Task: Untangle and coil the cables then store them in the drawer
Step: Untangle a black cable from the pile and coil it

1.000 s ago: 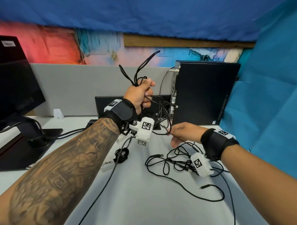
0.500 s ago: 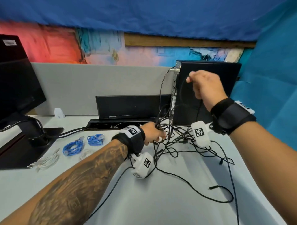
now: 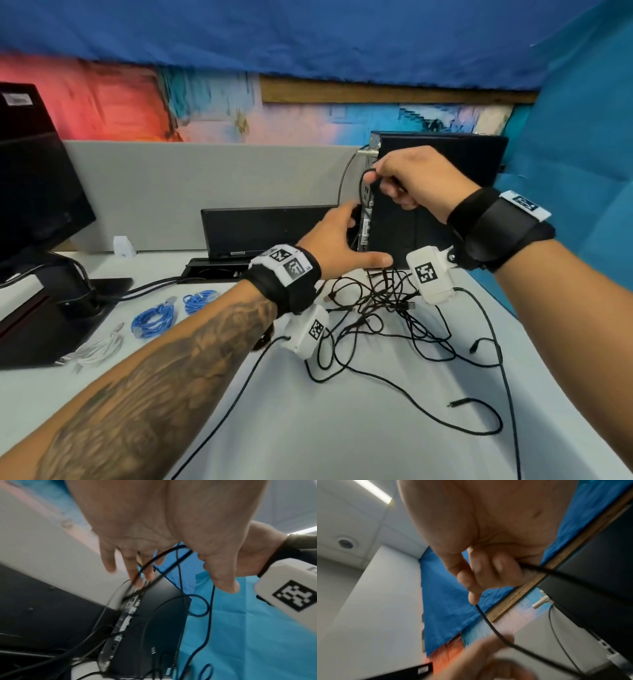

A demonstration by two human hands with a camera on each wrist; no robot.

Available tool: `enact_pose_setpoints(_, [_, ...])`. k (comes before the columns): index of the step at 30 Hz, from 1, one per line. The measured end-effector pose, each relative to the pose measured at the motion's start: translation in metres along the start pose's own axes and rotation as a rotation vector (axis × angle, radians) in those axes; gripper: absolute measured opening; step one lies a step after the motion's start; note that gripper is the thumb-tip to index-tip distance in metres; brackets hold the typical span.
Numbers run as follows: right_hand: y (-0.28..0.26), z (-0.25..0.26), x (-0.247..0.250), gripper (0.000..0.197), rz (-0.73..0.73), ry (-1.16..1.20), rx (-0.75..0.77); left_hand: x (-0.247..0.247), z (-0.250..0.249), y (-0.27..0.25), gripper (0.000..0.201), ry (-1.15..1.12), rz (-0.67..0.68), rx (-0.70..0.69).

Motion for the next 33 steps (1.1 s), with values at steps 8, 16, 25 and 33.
enact_pose_setpoints(8, [-0.013,0.027,-0.036,0.018,0.186,-0.022,0.092,-0.012,-0.037,0.011,0.012,-0.614,0.111,-0.021])
enact_pose_setpoints(16, [-0.015,-0.034,-0.042,0.068,0.087,0.085,0.140,0.023,0.008,0.018,0.024,-1.149,-0.206,0.126])
enact_pose_setpoints(25, [-0.035,-0.170,-0.120,0.014,0.455,-0.453,-0.265,0.061,0.010,0.017,0.027,-1.272,-0.278,0.069])
enact_pose_setpoints(33, [-0.043,-0.209,-0.069,0.047,0.469,-0.779,-0.475,0.134,0.006,0.019,0.030,-1.245,-0.524,-0.039])
Point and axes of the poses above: each hand's wrist, its own y-axis towards the middle knuckle, its own x-axis out of the back of the hand, z = x × y, the point moved 6 cm from there along y, towards the middle knuckle, and after that the axes turned 1 degree about z, right-handed, at the moved point
